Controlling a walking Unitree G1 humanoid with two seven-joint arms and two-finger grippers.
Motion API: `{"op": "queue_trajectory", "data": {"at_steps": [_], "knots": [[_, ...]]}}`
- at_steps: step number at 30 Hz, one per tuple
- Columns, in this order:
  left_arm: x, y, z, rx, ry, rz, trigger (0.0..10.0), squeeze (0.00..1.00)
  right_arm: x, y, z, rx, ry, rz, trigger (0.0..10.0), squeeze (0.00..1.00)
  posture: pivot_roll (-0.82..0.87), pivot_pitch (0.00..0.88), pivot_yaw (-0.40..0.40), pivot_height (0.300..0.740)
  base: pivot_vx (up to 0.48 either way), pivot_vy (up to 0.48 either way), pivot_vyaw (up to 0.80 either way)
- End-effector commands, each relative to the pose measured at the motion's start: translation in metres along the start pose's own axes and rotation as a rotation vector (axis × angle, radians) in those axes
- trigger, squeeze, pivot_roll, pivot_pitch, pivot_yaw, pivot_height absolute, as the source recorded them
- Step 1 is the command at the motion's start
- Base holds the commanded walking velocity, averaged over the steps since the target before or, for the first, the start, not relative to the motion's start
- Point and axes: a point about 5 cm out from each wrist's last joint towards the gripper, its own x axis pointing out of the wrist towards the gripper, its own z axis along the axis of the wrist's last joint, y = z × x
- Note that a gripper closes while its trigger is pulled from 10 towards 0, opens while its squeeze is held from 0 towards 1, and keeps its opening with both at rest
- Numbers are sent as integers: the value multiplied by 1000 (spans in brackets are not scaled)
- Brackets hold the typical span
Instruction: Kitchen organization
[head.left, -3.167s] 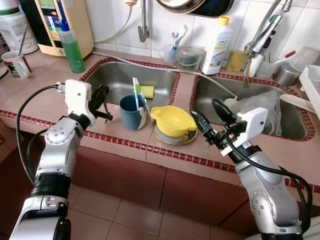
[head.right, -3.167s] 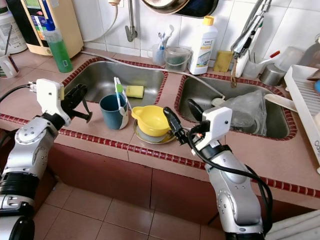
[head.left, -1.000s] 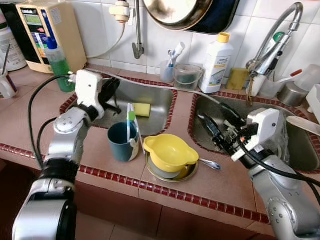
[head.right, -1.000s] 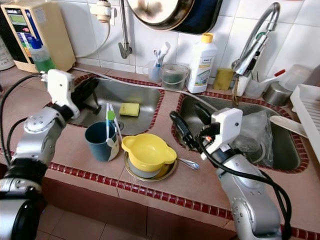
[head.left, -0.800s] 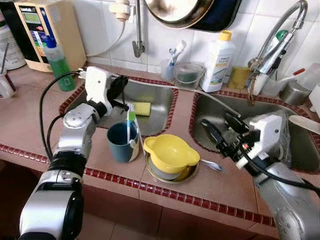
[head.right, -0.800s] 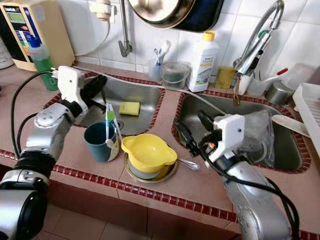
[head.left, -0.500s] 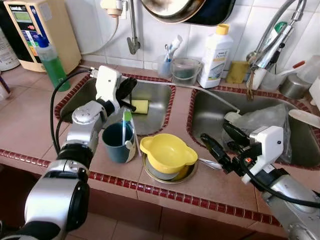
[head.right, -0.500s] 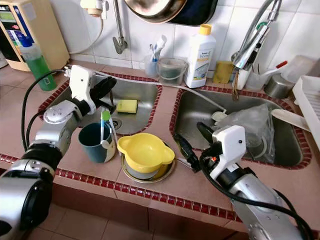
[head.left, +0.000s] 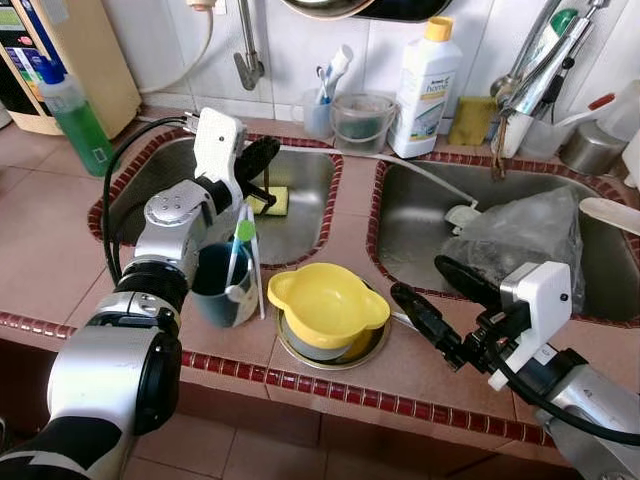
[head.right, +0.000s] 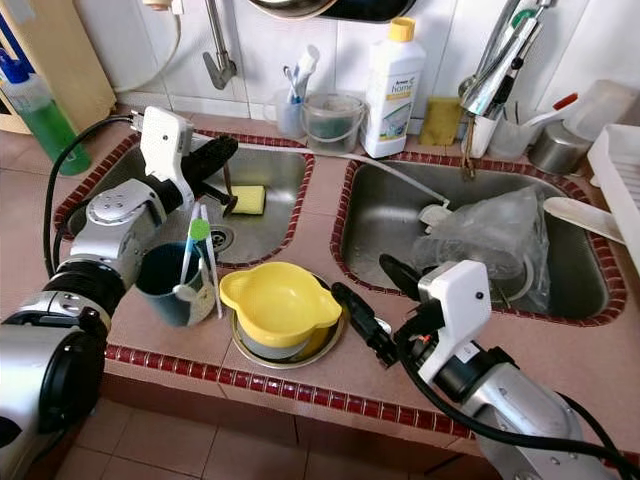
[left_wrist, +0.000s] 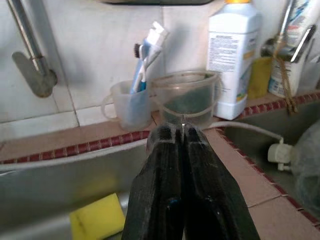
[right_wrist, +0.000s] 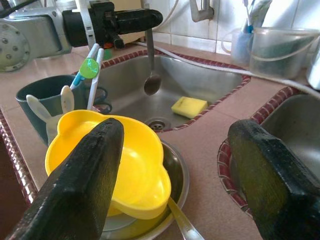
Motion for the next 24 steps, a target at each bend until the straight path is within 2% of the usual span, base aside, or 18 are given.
{"op": "queue_trajectory", "data": {"at_steps": [1,10,16,24], "knots": [[0,7,8,5,-8,12,10000,0,-1,3,7,0,-23,8,10000,0,-197,141,61,740,0,0,0],[0,15,19,14,-17,23,10000,0,0,3,11,7,-38,34,10000,0,-190,138,58,740,0,0,0],[-5,14,3,9,48,6,10000,0,-2,10,12,27,-32,75,10000,0,-200,150,56,740,0,0,0],[-8,15,-2,47,103,-30,10000,0,-15,22,13,35,-4,121,10000,0,-226,166,60,740,0,0,0]]}}
